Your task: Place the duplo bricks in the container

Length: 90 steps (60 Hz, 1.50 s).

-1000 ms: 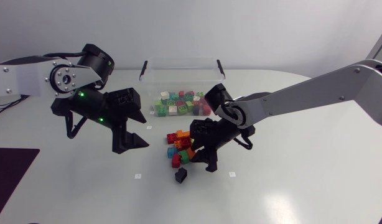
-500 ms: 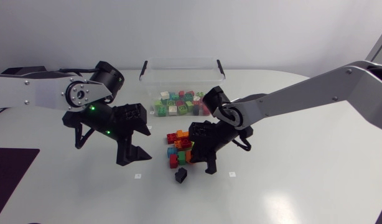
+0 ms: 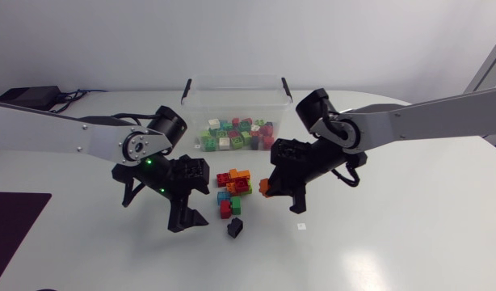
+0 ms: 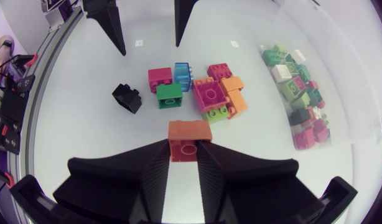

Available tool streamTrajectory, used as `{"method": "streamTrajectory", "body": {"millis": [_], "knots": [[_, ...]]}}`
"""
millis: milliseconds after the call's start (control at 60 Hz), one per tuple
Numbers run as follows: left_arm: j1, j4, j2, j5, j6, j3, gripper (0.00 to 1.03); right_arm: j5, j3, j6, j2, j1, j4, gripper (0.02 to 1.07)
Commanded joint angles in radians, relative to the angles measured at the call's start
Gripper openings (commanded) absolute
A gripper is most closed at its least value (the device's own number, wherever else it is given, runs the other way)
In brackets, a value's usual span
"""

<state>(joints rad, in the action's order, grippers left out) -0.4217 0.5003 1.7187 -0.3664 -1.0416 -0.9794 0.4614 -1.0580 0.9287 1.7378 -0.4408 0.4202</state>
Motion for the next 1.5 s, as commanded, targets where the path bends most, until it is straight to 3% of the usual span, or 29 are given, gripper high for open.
{"method": "streamTrajectory", "body": {"millis": [0, 383, 950, 1483], "knots": [[-0.017, -0.014, 0.048, 0.006, -0.021, 0.022, 0.98, 0.014, 0.033, 0.029, -0.041, 0.017, 0.025, 0.2], [-0.065, -0.017, 0.078, -0.005, -0.055, 0.028, 0.93, 0.017, 0.027, 0.027, -0.121, 0.054, 0.065, 0.2], [-0.034, -0.068, 0.209, -0.054, -0.02, -0.105, 0.94, 0.019, -0.031, 0.016, -0.178, 0.071, 0.117, 0.2], [-0.045, -0.121, 0.214, -0.109, -0.031, -0.077, 0.94, 0.039, -0.109, 0.01, -0.179, 0.071, 0.155, 0.2]]}}
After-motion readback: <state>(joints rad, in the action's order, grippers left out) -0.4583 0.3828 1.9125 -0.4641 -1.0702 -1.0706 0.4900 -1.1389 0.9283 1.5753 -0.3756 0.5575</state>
